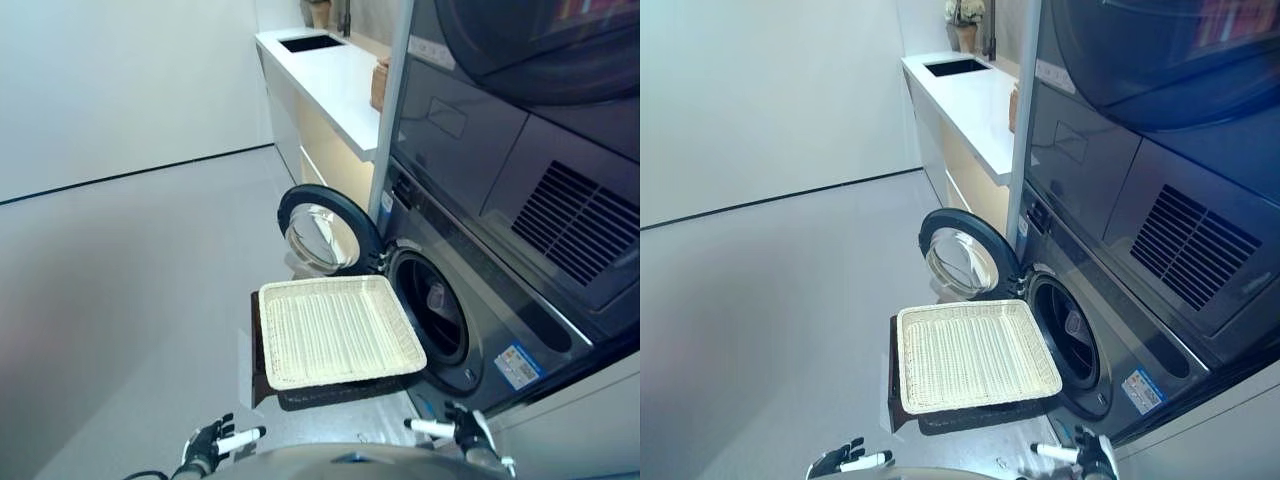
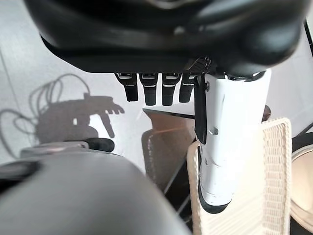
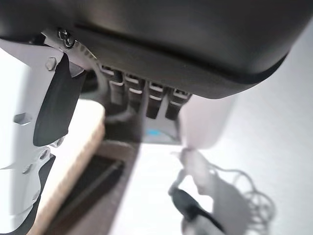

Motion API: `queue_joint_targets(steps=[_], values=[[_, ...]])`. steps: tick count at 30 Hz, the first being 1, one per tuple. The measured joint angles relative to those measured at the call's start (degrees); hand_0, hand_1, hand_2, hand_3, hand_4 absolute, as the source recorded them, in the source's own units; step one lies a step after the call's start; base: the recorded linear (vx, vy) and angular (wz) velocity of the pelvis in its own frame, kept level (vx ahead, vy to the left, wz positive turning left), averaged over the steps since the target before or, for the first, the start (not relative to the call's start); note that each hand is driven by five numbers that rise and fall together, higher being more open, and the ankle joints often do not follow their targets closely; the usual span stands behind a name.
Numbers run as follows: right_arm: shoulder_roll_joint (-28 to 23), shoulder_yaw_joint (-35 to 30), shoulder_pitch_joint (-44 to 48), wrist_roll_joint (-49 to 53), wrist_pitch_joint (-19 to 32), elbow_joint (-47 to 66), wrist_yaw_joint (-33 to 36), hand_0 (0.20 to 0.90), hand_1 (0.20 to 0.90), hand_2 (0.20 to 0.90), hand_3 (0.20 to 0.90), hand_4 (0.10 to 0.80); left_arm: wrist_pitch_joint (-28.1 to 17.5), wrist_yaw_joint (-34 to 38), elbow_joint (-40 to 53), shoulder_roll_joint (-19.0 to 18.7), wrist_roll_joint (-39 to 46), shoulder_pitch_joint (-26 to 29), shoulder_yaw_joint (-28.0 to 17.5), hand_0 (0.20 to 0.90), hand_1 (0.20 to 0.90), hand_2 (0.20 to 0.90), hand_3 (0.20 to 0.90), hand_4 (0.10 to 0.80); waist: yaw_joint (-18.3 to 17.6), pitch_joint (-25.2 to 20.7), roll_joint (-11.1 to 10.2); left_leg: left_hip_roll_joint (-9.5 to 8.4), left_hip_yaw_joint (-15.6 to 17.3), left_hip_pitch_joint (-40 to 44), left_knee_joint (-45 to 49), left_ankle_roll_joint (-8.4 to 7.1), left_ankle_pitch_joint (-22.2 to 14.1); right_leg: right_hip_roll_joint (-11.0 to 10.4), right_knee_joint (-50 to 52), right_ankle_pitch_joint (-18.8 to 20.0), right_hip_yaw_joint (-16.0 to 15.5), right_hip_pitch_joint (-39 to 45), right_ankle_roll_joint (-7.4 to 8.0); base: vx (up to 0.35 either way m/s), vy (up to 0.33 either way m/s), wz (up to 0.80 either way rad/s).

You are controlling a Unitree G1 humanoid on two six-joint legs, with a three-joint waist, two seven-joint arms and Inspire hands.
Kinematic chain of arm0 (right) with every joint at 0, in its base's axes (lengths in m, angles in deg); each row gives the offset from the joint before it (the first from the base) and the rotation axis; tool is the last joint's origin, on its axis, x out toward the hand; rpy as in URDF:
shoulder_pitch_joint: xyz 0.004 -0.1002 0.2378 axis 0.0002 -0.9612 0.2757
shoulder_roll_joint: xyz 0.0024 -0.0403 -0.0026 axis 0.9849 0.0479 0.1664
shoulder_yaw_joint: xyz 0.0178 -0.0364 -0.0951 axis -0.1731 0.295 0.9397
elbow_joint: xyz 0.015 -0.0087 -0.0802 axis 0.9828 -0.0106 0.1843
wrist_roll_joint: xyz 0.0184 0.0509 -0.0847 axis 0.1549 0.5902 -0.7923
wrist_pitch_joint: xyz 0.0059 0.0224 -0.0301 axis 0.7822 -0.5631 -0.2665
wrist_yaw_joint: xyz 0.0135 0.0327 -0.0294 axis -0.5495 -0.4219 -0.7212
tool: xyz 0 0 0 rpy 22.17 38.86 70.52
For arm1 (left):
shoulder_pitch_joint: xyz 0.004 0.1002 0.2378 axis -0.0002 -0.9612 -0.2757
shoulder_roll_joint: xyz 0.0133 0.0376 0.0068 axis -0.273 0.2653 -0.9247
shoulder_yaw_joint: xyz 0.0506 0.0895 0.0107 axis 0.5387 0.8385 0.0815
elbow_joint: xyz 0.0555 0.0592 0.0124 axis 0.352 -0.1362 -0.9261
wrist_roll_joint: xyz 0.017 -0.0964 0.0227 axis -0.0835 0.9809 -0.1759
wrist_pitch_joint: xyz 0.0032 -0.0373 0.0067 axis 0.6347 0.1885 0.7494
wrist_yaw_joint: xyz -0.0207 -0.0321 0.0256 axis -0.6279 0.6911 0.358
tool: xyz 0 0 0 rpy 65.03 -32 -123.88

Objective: Pick up the clothes and place them into the washing machine

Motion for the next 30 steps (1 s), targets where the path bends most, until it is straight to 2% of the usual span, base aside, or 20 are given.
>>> queue_joint_targets(steps=[3, 11, 30], values=[[0.1, -2.0, -1.3, 0.0, -0.1, -3.6, 0.7, 0.900, 0.900, 0.900, 0.900, 0.800, 0.8, 0.2, -0.4, 0.0, -1.2, -0.3, 0.0, 0.900, 0.900, 0.900, 0.900, 0.800, -0.3, -0.3, 0.0, 0.18, 0.0, 1.9, -0.1, 0.02, -0.2, 0.1, 0.1, -0.2, 0.0, 1.8, -0.14, 0.042, -0.030, 0.02], [-0.2, -2.3, -1.6, 0.2, -1.0, -3.5, 1.1, 0.900, 0.900, 0.900, 0.900, 0.800, 1.1, 1.0, -0.7, -0.1, -2.0, -0.3, 0.1, 0.900, 0.900, 0.900, 0.900, 0.800, -1.4, -0.5, -0.1, 0.69, 0.1, 1.4, -0.3, 0.34, -0.5, 0.3, 1.5, -0.4, 0.1, 0.6, -0.33, 0.008, -0.007, -0.01], [0.1, -2.3, -0.9, 1.5, -1.0, -2.9, 1.3, 0.900, 0.900, 0.900, 0.900, 0.800, 2.0, 2.2, -1.4, -0.4, -2.0, -0.6, 0.4, 0.900, 0.900, 0.900, 0.900, 0.800, -1.3, -2.3, -1.0, 1.45, 0.1, -2.6, -0.2, -0.46, -0.2, 0.9, 2.4, -0.5, 0.1, -4.2, -0.54, 0.007, -0.005, 0.00]])
